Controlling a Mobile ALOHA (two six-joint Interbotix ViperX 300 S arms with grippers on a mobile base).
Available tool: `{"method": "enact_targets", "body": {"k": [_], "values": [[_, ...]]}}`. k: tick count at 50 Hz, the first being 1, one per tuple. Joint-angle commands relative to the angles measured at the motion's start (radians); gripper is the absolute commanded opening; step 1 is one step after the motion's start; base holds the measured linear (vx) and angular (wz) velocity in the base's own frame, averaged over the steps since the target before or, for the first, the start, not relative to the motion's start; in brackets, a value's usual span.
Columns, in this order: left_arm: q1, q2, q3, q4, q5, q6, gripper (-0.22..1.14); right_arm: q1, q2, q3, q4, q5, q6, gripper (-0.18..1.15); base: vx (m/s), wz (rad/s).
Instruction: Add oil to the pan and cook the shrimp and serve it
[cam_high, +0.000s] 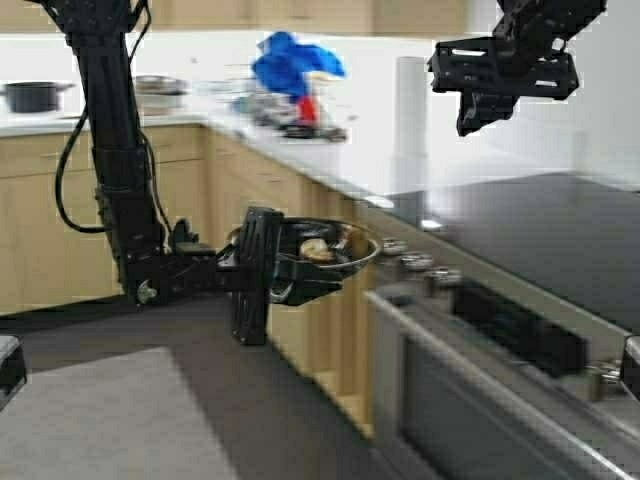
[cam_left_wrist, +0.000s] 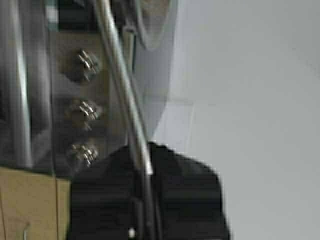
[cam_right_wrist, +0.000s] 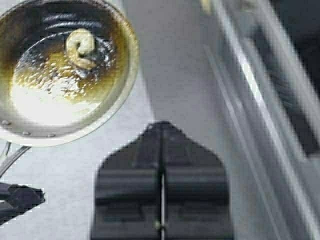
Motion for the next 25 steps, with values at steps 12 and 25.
{"method": "enact_targets", "body": {"k": [12,25], "values": [[0.008,-0.086,-0.02,-0.002,-0.023,0.038,0.03,0.002,-0.014,-0.026,0.002,0.002,-0.003,0.06,-0.03,0.51],[0.031,-0.114,-0.009,0.008,-0.023,0.035,0.03,0.002,-0.015,-0.008,0.002,0.002,-0.003,0.06,0.02,0.68]]}}
